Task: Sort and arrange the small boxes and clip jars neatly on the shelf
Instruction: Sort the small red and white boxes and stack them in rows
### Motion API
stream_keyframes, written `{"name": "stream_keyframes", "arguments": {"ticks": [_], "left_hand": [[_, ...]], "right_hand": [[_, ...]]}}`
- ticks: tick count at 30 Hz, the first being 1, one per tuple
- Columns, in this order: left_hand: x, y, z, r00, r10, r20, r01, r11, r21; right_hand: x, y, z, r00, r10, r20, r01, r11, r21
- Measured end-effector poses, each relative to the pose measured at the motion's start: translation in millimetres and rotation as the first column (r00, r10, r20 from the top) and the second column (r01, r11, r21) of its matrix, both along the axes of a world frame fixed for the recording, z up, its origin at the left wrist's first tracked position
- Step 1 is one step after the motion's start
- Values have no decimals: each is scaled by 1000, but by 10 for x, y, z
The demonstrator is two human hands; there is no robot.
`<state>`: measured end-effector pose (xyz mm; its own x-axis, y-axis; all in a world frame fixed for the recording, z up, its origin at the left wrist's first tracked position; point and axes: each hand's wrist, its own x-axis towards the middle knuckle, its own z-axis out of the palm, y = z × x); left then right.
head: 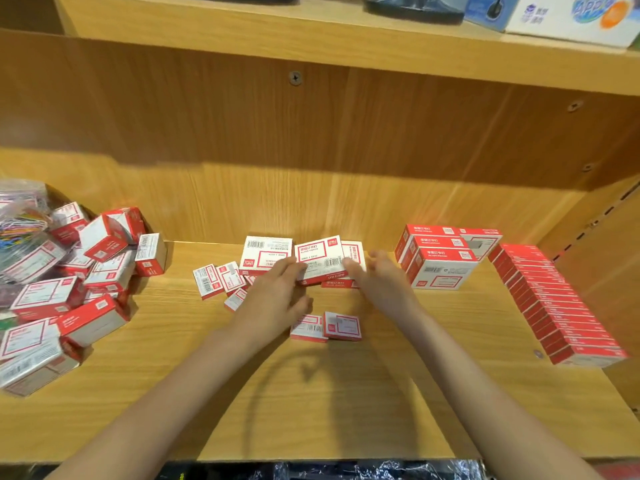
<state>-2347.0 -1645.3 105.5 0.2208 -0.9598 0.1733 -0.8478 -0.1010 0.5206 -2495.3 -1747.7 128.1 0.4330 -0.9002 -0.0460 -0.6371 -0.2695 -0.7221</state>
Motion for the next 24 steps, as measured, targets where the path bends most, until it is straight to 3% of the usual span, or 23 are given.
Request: {"name": "stream_keyframes", "arguments": {"ticks": [3, 5, 8, 11, 16, 18, 21, 24], "left_hand": [[-83, -104, -15, 998, 2, -65, 3, 998, 70], [-108, -132, 0, 988, -11, -151, 19, 999, 50], [-103, -142, 45, 964, -50, -261, 48, 999, -15], [-83, -171, 36, 977, -54, -208, 46, 998, -45], [-93, -249, 43, 917, 35, -397, -56, 998, -42], [-99, -217, 35, 926, 4, -377, -16, 999, -28], [-114, -178, 63, 963, -61, -263, 71, 997, 30], [-121, -234, 124, 984, -135, -112, 145, 986, 81]], "right_hand": [[173, 49, -141, 999, -35, -34, 32, 995, -90], [197, 37, -182, 994, -80, 72, 88, 990, -112], [163, -37, -143, 967, -111, 230, 115, 993, -5], [118, -84, -99, 977, -85, 197, 71, 994, 78], [37, -64, -77, 981, -57, 186, 32, 990, 139], [-34, -47, -79, 984, -51, 171, 36, 996, 85], [-193, -30, -50, 988, -10, 151, 28, 993, -118], [-408, -47, 42, 974, 56, 219, -28, 991, -130]]}}
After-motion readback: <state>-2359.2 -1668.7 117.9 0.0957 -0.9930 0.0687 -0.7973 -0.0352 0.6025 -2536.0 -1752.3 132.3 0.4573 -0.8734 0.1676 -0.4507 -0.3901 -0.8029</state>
